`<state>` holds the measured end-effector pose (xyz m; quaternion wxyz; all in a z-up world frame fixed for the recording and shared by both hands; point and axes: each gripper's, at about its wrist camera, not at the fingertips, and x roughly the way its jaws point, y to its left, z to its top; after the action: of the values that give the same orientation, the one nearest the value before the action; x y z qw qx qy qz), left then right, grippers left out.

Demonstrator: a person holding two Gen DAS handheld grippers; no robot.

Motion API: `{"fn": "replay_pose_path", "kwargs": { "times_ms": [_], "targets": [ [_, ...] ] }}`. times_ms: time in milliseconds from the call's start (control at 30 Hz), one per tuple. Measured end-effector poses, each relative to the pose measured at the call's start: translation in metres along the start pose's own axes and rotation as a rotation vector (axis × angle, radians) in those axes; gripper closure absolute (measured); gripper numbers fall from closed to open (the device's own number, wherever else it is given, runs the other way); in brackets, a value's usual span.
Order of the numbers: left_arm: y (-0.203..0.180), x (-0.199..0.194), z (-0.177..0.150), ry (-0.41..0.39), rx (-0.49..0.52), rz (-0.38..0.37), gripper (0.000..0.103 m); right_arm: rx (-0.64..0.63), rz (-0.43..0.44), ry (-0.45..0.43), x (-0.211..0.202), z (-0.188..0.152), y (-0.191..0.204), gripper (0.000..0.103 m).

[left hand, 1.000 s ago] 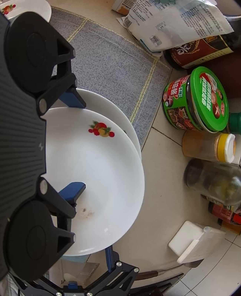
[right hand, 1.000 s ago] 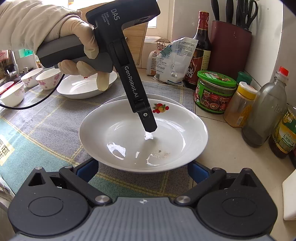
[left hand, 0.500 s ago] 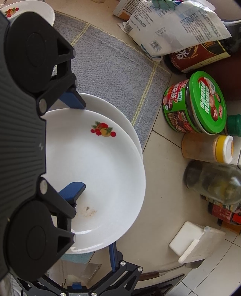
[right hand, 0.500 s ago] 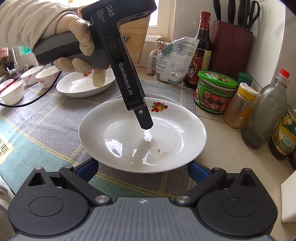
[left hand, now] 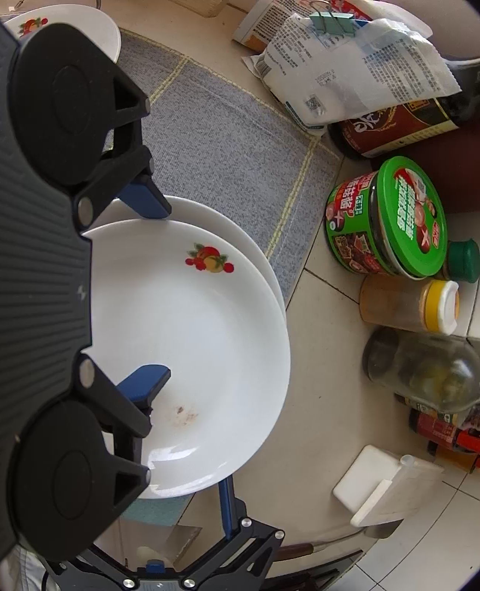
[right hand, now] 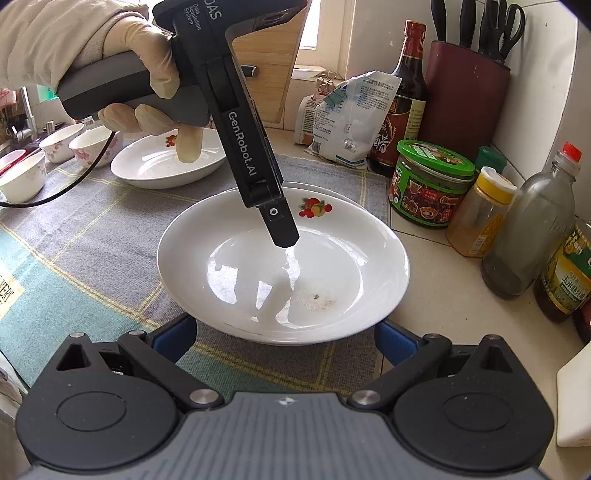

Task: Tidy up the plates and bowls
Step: 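Settle the left tool's plate onto its stack while the right tool settles its plate, then open both tools to release the stacked plates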

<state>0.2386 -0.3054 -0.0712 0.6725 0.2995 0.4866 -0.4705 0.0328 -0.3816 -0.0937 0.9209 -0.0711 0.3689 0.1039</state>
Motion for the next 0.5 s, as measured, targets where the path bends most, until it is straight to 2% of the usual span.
{"fn": "replay_pose_path", "kwargs": {
  "times_ms": [333, 500],
  "targets": [
    [-0.004, -0.014, -0.006, -0.038, -0.004, -0.014, 0.016, -0.014, 0.011, -0.010, -0.004, -0.001, 0.003, 0.000],
    [-0.006, -0.031, -0.016, -0.120, -0.036, -0.005, 0.016, -0.025, 0.015, -0.021, -0.008, -0.001, 0.006, 0.000]
  ]
}}
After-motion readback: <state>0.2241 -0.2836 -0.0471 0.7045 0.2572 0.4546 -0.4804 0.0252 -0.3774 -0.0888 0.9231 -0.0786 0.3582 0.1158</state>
